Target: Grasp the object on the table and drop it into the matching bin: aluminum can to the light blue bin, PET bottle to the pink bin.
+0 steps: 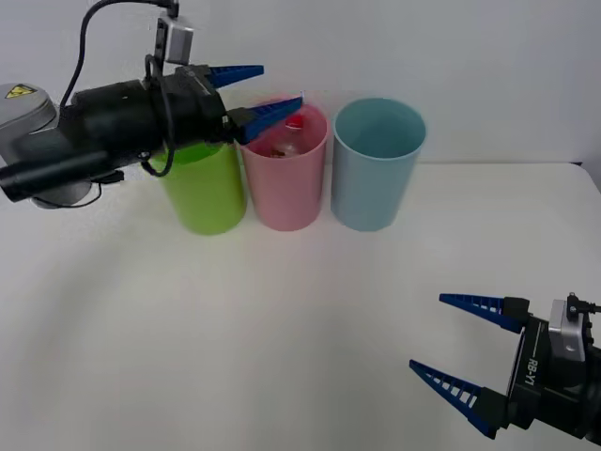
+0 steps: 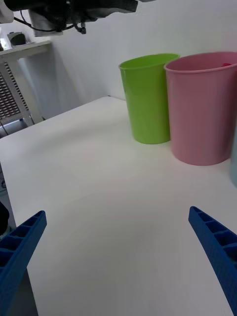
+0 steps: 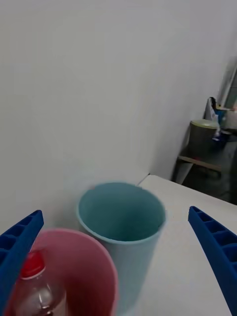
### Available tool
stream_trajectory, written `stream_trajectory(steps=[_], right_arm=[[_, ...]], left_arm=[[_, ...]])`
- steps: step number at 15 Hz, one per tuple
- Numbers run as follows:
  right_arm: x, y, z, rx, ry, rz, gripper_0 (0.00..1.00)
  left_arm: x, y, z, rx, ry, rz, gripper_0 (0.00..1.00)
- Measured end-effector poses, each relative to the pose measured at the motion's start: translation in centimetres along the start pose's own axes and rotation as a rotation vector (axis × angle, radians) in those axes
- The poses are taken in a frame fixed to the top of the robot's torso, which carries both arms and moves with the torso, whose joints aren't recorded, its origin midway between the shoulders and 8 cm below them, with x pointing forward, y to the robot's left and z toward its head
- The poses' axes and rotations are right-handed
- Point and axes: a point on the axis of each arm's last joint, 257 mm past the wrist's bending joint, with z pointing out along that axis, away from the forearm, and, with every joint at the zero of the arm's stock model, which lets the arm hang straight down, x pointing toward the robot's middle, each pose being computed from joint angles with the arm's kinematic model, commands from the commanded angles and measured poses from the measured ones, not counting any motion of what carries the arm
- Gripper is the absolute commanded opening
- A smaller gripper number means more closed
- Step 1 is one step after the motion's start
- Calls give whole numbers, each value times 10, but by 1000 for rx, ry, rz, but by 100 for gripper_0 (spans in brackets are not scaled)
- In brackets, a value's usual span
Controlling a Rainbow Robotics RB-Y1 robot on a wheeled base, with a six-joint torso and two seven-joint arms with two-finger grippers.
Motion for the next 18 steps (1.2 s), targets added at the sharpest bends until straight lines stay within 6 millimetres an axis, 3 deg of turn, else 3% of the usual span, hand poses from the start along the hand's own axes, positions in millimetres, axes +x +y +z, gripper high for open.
stream_trajectory(steps=[7,12,18], right_arm=[[0,0,0,0,0,0,100],[0,0,0,0,0,0,100],[0,0,0,0,0,0,100]], left_arm=[[14,-30,-80,104,-25,16,100],[44,-40,-136,98,-23,-3,100],[82,-63,-183,87,-9,-56,100]])
